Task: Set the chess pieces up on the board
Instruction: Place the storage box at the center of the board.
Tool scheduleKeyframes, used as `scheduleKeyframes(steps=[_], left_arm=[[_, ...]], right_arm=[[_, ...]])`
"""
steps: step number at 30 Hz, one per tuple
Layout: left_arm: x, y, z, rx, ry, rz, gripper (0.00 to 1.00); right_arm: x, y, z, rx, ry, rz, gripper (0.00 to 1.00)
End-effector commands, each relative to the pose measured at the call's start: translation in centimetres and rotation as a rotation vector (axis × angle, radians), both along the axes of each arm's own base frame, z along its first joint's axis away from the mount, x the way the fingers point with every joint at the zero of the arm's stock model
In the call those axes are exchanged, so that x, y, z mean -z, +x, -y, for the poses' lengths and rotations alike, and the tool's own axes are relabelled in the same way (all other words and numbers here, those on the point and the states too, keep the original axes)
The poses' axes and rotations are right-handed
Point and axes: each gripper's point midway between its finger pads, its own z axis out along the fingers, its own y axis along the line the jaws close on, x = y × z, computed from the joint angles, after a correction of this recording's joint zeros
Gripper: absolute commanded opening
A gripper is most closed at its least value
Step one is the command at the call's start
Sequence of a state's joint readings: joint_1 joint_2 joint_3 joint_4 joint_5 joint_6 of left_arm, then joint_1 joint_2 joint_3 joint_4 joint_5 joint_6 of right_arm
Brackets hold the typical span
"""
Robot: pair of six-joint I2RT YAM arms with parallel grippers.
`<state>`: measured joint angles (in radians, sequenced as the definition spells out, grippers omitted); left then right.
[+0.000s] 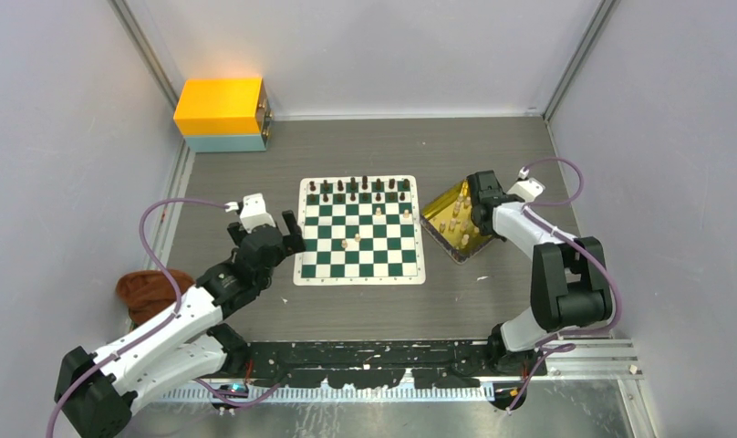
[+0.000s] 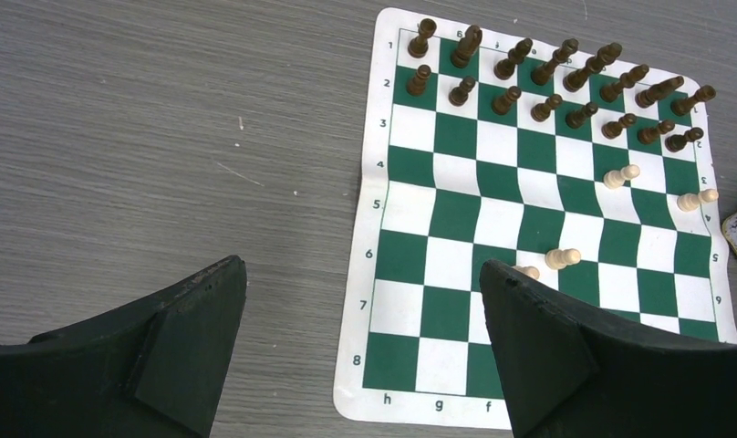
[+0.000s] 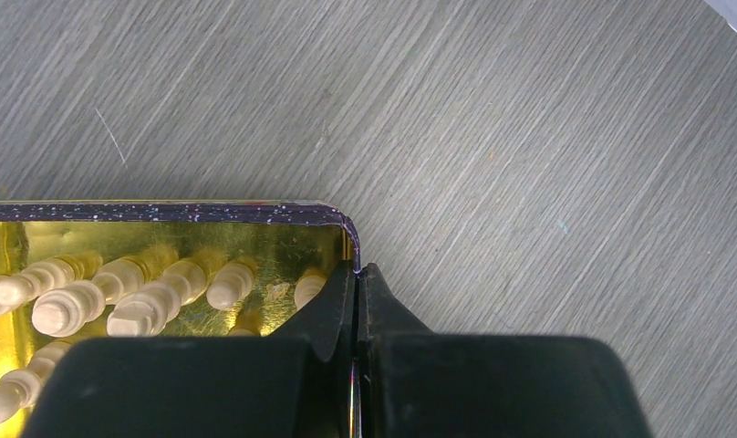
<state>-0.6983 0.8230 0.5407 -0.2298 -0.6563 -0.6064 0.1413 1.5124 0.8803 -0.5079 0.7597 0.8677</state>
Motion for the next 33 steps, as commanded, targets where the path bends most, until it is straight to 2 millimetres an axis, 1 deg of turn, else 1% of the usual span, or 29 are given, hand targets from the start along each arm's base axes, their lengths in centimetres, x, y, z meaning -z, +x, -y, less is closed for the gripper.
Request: scheduleKeyframes(steps=[1, 5, 9, 10, 17, 24, 26, 27, 29, 33], left_arm=[[-0.9, 0.8, 0.2, -0.032, -0.048, 0.052, 0.99], [-0.6, 0.9, 0.3, -0.032, -0.043, 0.044, 0.99], [-0.5, 0.8, 0.3, -0.031, -0.040, 0.041, 1.00], [-0.4, 0.8, 0.3, -0.030, -0.039, 0.039, 1.00], [-0.3, 0.8, 0.3, -0.030, -0.039, 0.036, 1.00], [-0.2, 0.7, 0.2, -0.036, -0.041, 0.035, 1.00], [-0.1, 0.7, 0.2, -0.037, -0.040, 0.033, 1.00], [-0.1, 0.7, 0.3, -0.035, -0.041, 0.031, 1.00], [0.0, 0.8, 0.3, -0.035, -0.042, 0.032, 1.00], [-0.1, 0.9, 0.3, -0.035, -0.041, 0.034, 1.00]], right_arm=[[-2.4, 2.7, 0.6, 0.080, -0.010, 0.151, 0.02], [-1.6, 2.8, 0.5, 0.093, -0.004, 0.148, 0.10], [-1.2, 2.5, 0.8, 0.109, -0.013, 0.146, 0.20], [-1.1, 2.4, 0.8, 0.113, -0.015, 0.145, 0.21], [-0.2, 2.1, 1.4, 0.136, 0.012, 0.143, 0.23], [0.7, 2.5, 1.3, 0.132, 0.027, 0.110, 0.23], [0.7, 2.8, 1.2, 0.128, 0.035, 0.101, 0.20], [0.7, 2.9, 1.2, 0.129, 0.038, 0.095, 0.16], [0.6, 3.1, 1.2, 0.132, 0.047, 0.092, 0.01], [0.3, 3.4, 1.4, 0.158, 0.068, 0.117, 0.00]])
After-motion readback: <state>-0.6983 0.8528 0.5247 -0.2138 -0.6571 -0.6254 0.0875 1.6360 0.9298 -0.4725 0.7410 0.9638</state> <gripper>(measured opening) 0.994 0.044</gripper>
